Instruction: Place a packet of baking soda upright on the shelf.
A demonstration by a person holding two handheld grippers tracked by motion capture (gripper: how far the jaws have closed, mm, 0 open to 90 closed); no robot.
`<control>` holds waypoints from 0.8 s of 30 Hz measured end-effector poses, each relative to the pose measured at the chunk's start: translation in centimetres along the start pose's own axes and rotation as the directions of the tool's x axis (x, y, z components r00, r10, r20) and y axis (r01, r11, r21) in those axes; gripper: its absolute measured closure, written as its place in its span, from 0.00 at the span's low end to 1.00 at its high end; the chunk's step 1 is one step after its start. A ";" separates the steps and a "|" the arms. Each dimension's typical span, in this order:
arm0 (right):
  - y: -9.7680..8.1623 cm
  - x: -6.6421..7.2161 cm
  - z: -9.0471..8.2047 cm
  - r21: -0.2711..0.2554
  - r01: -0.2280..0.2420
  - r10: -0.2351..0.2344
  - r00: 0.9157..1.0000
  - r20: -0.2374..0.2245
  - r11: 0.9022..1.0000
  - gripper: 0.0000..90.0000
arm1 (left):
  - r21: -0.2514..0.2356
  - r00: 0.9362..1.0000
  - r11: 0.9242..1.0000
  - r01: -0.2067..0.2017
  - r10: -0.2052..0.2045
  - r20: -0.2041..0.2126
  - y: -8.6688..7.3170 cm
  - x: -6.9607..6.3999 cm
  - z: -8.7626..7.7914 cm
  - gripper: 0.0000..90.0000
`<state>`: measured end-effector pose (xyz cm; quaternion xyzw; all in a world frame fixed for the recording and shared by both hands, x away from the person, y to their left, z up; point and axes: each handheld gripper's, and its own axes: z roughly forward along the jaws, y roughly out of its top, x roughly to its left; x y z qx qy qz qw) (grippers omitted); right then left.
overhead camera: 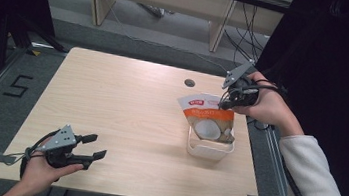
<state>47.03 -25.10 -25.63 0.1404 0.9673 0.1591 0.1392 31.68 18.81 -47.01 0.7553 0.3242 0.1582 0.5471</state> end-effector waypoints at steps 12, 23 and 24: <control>0.1 -0.1 0.2 -0.004 0.009 -0.009 1.000 -0.010 1.000 1.00 | -0.001 1.000 1.000 -0.002 0.002 0.001 0.0 0.0 0.0 0.38; -0.1 0.0 1.0 0.026 0.084 -0.084 0.996 -0.013 0.996 1.00 | -0.002 1.000 1.000 0.000 0.000 0.001 0.0 0.0 0.0 0.38; -0.2 0.1 1.0 0.034 0.065 -0.065 0.998 -0.013 0.997 1.00 | -0.002 1.000 1.000 0.000 0.000 0.001 0.0 0.0 0.0 0.38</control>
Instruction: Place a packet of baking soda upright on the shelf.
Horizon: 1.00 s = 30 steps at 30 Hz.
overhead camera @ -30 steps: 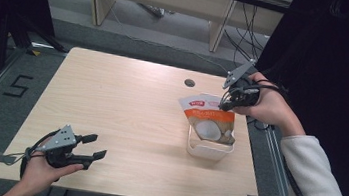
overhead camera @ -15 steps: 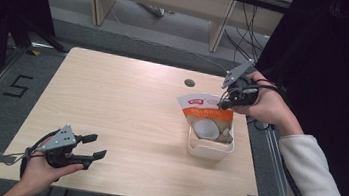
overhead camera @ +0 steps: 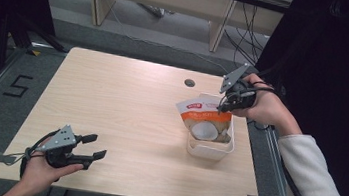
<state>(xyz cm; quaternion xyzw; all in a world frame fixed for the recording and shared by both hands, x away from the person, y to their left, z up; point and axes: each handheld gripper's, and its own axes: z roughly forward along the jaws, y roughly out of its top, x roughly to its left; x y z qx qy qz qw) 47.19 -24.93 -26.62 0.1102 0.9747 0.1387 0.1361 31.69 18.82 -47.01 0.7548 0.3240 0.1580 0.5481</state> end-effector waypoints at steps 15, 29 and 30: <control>-0.9 -0.4 -0.7 0.022 0.003 -0.003 1.000 0.005 1.000 1.00 | 0.000 1.000 1.000 0.022 -0.022 -0.002 0.0 -0.1 0.0 0.38; -1.0 -0.4 0.9 0.057 0.013 -0.012 1.000 -0.017 0.998 1.00 | -0.003 1.000 1.000 0.027 -0.027 -0.002 -0.1 -0.1 0.0 0.38; -1.1 -0.3 1.0 0.062 -0.004 0.005 1.000 -0.018 0.998 1.00 | -0.003 1.000 1.000 0.022 -0.022 -0.002 0.0 -0.1 0.0 0.38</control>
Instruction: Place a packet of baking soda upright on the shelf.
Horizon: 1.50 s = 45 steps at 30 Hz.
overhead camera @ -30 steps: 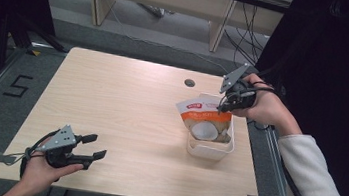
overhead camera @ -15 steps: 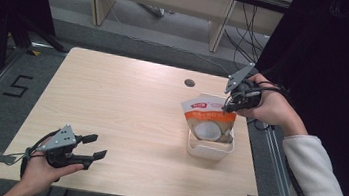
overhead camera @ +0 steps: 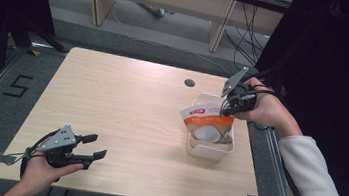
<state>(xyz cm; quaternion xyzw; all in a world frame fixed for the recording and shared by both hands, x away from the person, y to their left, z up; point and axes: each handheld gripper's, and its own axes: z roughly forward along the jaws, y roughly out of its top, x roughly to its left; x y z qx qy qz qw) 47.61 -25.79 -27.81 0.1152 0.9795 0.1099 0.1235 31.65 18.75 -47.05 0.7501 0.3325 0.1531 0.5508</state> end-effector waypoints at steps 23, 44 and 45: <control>-2.1 0.1 3.1 0.050 -0.074 0.075 0.997 -0.023 0.996 0.94 | 0.003 1.000 1.000 -0.016 0.016 0.011 0.0 0.1 0.1 0.38; 3.7 5.2 3.0 -0.440 -0.202 0.218 0.976 -0.015 0.875 0.57 | 0.008 1.000 1.000 0.009 -0.009 -0.008 0.0 -0.2 0.0 0.38; 3.9 5.6 3.2 -0.452 -0.223 0.238 0.971 -0.024 0.864 0.57 | 0.003 1.000 1.000 -0.004 0.004 0.001 0.0 -0.1 0.0 0.38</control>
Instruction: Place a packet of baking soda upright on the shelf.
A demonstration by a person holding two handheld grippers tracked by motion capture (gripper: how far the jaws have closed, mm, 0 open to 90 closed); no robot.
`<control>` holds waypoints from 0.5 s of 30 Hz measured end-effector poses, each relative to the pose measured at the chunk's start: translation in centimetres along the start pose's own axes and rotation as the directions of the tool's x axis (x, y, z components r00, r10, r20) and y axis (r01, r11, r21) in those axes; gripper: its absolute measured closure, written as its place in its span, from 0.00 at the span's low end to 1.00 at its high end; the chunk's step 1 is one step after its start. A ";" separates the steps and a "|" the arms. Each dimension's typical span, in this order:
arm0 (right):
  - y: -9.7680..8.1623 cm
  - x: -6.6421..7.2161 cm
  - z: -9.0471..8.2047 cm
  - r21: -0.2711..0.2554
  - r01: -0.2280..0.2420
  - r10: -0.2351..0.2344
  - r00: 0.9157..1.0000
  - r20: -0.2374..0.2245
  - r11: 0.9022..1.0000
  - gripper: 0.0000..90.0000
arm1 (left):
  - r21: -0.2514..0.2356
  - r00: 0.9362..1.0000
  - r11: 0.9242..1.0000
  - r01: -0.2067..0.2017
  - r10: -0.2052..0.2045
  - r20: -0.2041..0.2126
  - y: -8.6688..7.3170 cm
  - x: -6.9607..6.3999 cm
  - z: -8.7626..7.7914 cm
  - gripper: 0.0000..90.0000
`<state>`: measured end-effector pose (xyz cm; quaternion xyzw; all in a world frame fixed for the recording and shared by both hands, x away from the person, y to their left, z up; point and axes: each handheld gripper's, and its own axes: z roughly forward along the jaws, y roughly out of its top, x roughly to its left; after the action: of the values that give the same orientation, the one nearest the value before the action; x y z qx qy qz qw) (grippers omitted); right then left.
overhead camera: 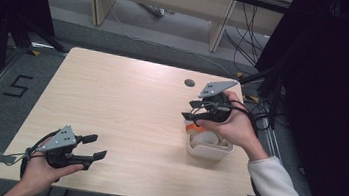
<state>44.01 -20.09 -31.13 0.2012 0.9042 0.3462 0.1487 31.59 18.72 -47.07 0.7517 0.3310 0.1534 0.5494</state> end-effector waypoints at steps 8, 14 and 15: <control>-0.9 3.2 3.2 -0.038 -0.011 0.009 0.998 -0.057 0.999 0.57 | -0.001 1.000 1.000 0.016 -0.016 0.003 -0.1 0.0 0.1 0.37; -1.8 4.8 4.8 -0.015 0.003 -0.005 0.994 -0.113 1.000 0.56 | 0.013 1.000 1.000 -0.018 0.018 0.002 -0.1 0.1 0.0 0.37; -2.0 5.1 5.0 -0.014 0.008 -0.009 0.992 -0.122 1.000 0.56 | 0.010 1.000 1.000 0.011 -0.011 -0.004 -0.2 0.0 0.1 0.37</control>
<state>41.06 -16.25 -36.78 0.1747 0.9101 0.3634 0.0958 31.59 18.65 -47.26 0.7524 0.3371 0.1499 0.5457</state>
